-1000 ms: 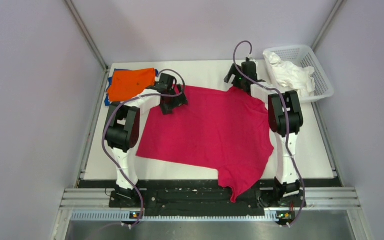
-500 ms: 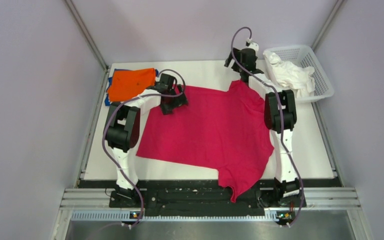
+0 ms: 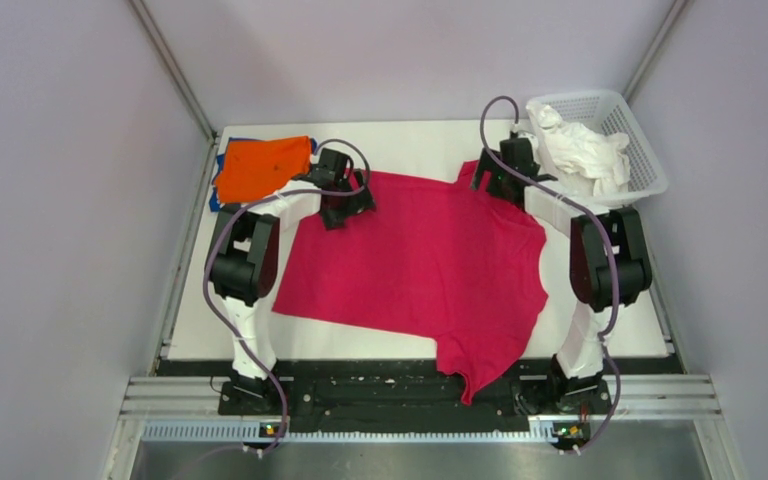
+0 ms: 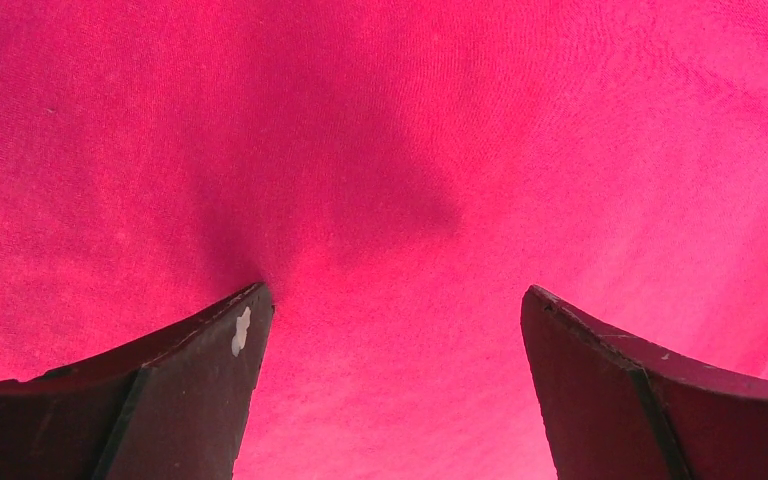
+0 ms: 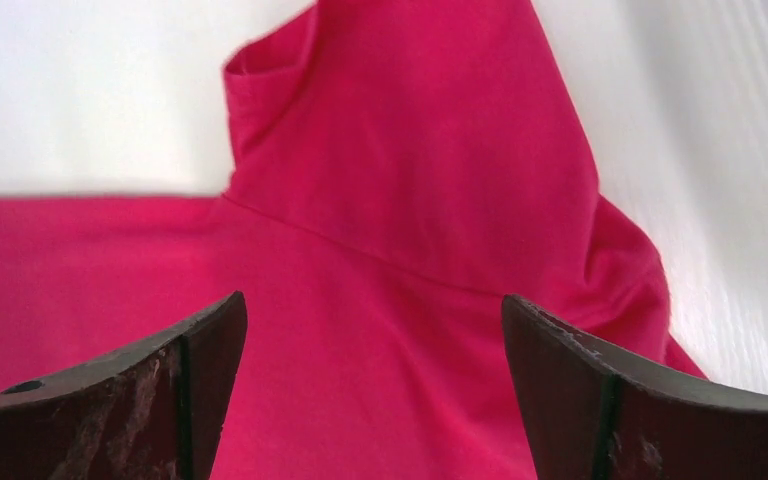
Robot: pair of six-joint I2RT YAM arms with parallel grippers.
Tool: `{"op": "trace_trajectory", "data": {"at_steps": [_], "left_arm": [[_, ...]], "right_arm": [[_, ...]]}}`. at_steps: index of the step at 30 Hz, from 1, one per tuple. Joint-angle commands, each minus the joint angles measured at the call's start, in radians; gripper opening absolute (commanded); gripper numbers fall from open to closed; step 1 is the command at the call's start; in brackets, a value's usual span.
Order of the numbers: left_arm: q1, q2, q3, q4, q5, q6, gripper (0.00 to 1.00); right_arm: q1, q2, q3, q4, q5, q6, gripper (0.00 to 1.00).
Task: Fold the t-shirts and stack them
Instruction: Flatten out the tshirt
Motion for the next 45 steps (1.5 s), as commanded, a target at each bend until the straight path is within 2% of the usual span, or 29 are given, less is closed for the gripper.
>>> {"op": "trace_trajectory", "data": {"at_steps": [1, 8, 18, 25, 29, 32, 35, 38, 42, 45], "left_arm": [[0.004, -0.023, -0.026, -0.026, -0.026, 0.013, 0.99], [0.011, 0.016, 0.012, -0.027, -0.029, -0.015, 0.99], [0.017, 0.073, 0.087, -0.048, -0.039, -0.055, 0.99], [0.021, 0.125, 0.15, -0.045, -0.042, -0.084, 0.99], [0.028, 0.158, 0.209, -0.061, -0.042, -0.084, 0.99], [0.028, 0.145, 0.234, -0.065, -0.028, -0.079, 0.99], [0.024, 0.075, 0.198, -0.061, -0.021, -0.076, 0.99], [0.011, -0.067, 0.095, -0.045, -0.041, -0.069, 0.99], [-0.002, -0.282, -0.106, -0.06, -0.114, -0.065, 0.99], [-0.002, -0.445, -0.268, -0.138, -0.204, -0.099, 0.99]], "right_arm": [[0.007, -0.025, -0.038, -0.037, 0.049, 0.012, 0.96], [-0.001, 0.127, 0.087, -0.104, 0.085, -0.009, 0.96], [-0.064, 0.352, 0.31, -0.174, -0.014, -0.055, 0.97], [-0.085, 0.521, 0.596, -0.272, -0.071, -0.076, 0.97], [-0.091, 0.6, 0.789, -0.347, -0.043, -0.108, 0.97], [-0.091, 0.604, 0.865, -0.39, -0.023, -0.139, 0.97], [-0.089, 0.533, 0.839, -0.391, -0.027, -0.155, 0.99], [-0.077, 0.394, 0.722, -0.354, -0.009, -0.177, 0.99], [-0.051, 0.123, 0.455, -0.243, 0.027, -0.195, 0.99], [-0.048, -0.061, 0.21, -0.172, 0.028, -0.167, 0.99]]}}
